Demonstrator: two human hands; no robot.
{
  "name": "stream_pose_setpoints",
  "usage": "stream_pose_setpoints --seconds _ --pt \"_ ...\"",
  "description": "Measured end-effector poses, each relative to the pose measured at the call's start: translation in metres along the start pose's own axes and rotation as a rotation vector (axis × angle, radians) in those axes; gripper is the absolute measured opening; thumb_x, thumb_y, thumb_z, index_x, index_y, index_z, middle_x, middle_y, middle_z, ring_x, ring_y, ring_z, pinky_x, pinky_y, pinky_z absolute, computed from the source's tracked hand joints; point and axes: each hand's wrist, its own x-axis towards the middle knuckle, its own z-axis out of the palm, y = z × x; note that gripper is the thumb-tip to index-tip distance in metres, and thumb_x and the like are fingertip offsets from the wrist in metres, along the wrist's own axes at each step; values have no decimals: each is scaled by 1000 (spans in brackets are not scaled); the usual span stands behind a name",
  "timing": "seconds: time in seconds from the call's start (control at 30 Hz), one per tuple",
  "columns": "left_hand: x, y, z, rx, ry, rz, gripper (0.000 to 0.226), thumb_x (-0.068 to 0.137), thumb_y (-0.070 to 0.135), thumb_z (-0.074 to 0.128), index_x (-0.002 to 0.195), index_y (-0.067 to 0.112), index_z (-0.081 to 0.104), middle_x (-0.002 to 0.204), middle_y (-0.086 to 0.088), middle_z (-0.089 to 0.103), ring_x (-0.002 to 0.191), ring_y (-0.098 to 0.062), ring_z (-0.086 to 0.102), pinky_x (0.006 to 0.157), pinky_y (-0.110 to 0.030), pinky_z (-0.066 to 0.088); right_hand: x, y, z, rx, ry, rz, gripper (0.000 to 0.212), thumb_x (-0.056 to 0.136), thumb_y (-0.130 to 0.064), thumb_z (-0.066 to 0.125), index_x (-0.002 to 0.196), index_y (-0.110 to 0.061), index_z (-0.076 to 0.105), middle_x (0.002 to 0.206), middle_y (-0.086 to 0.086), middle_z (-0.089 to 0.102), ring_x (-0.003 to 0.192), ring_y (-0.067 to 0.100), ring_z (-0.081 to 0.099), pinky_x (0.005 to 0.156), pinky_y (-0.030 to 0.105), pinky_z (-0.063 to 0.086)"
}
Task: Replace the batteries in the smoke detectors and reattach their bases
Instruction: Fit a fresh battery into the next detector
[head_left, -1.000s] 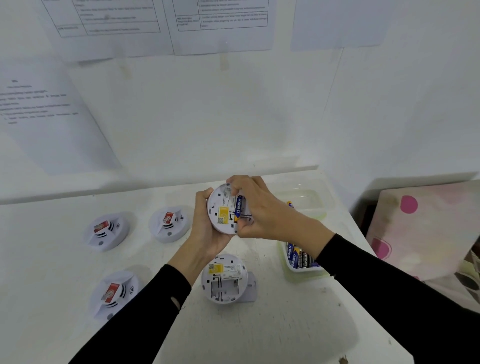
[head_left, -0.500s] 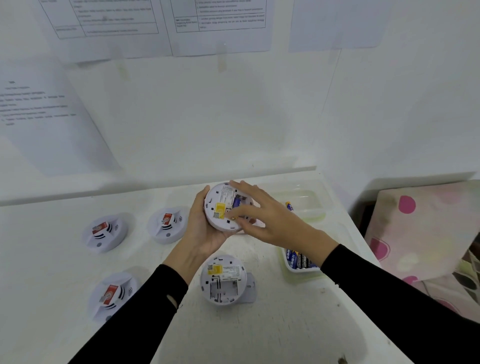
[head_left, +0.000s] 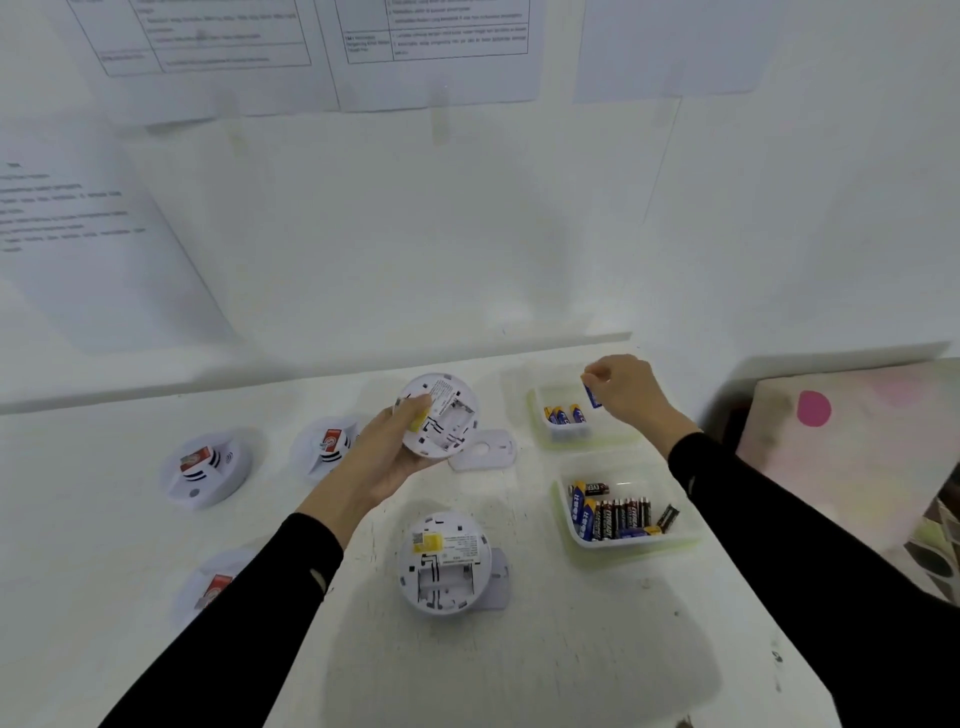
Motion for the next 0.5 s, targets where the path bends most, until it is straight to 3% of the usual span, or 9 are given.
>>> stream_pose_setpoints --seconds 0.1,0.2,0.27,0.37,0.5 --pt "16 -9 -7 186 105 20 39 94 27 65 123 8 49 116 -10 63 100 -23 65 79 -38 58 8 9 1 -39 -79 103 15 85 -21 67 99 -14 66 111 5 65 87 20 61 85 35 51" --pt "28 -17 -6 356 102 9 34 94 37 64 115 13 55 114 -8 65 96 -19 64 81 -32 55 13 11 4 -114 -122 136 11 80 -14 71 87 -5 68 102 9 70 79 21 61 76 33 52" --pt "34 -21 -2 406 81 15 32 93 38 64 113 14 57 114 -9 66 96 -20 64 83 -33 55 14 10 8 -135 -142 152 15 78 -10 70 88 1 70 98 12 72 75 22 62 67 29 48" --pt "42 -24 3 490 86 42 38 92 36 67 119 12 60 110 -9 67 98 -24 65 81 -35 57 14 10 12 -154 -150 161 10 79 -12 69 85 -4 72 97 7 72 85 23 67 68 28 49" --pt "52 -27 2 555 101 61 22 88 39 71 97 19 68 102 -7 70 102 -28 67 91 -43 57 12 9 12 -150 -142 155 3 82 -19 69 82 -16 67 97 -1 65 94 21 64 72 27 45"
